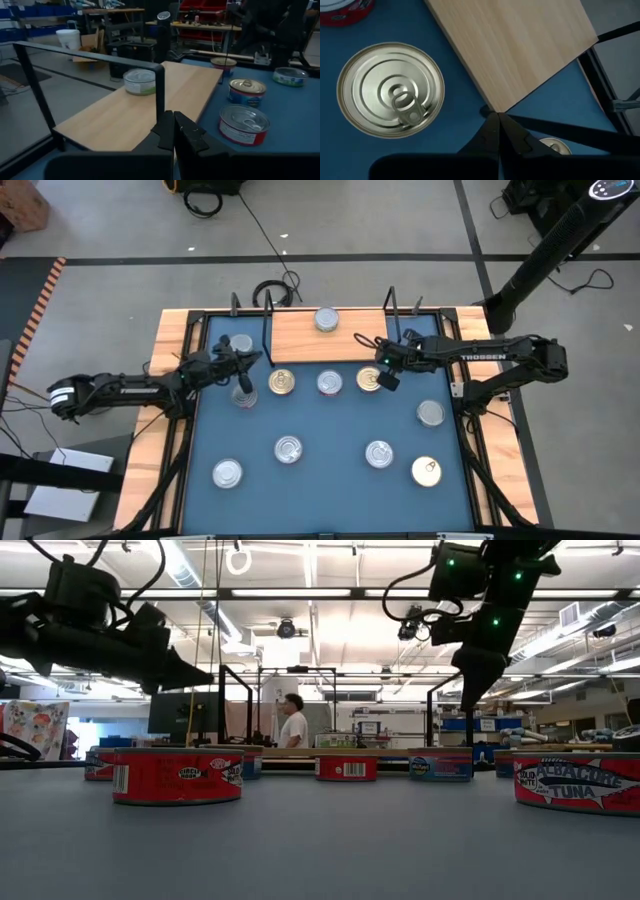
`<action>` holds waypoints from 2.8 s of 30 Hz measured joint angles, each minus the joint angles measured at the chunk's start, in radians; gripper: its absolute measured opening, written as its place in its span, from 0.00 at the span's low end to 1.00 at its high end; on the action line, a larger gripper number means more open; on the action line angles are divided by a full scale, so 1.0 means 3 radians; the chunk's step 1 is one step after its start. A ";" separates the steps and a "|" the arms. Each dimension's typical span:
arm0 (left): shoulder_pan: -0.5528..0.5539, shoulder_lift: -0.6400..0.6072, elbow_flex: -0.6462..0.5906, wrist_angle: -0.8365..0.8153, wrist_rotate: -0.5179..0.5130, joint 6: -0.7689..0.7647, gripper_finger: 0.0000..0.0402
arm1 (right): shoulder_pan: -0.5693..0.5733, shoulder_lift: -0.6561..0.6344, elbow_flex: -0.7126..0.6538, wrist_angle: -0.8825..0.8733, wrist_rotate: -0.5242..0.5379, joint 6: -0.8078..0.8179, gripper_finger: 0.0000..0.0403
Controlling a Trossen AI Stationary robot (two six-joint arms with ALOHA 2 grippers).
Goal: Stack canned seafood by type on shelf
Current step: Adjust the shelf, then put the blue tuna can on the shelf
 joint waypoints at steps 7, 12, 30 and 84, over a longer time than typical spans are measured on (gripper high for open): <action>0.0107 0.0320 0.0074 0.0231 0.0177 0.0007 0.01 | -0.0026 0.0002 -0.0001 0.0062 0.0000 -0.0016 0.01; 0.0183 0.0597 0.0268 0.0223 0.0243 0.0090 0.01 | -0.0071 0.0002 -0.0001 0.0063 0.0000 -0.0021 0.01; 0.0326 0.0885 0.0376 0.0239 0.0304 0.0132 0.01 | -0.0311 0.0000 -0.0001 0.0212 -0.0011 -0.0237 0.01; -0.0891 0.0885 0.0371 0.0098 0.1060 0.0228 0.01 | 0.1273 0.0000 0.0004 0.0608 -0.1199 0.0847 0.10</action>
